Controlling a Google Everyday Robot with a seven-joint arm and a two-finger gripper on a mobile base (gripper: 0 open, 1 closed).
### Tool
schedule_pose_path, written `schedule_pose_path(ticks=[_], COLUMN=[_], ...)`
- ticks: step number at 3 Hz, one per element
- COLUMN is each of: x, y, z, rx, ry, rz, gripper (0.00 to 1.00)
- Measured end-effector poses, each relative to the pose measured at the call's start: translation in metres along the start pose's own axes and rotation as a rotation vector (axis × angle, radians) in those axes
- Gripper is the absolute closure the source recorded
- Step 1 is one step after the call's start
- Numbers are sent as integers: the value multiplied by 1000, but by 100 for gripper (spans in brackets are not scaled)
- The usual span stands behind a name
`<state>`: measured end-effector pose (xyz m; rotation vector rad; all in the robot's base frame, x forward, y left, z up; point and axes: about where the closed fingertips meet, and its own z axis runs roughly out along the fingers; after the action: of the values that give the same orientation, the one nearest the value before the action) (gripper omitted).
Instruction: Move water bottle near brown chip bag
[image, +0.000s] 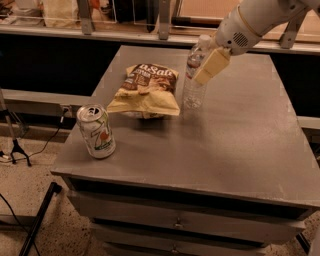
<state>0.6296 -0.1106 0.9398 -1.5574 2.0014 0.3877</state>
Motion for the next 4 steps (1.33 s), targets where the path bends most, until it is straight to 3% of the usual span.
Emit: schedule_pose_path(ticks=[1,2,4], x=[0,9,21], y=[0,1,3], z=[0,-17,-67], rx=[0,4,77], ry=[0,-58,-71], rz=[0,4,-6], gripper=[0,0,0])
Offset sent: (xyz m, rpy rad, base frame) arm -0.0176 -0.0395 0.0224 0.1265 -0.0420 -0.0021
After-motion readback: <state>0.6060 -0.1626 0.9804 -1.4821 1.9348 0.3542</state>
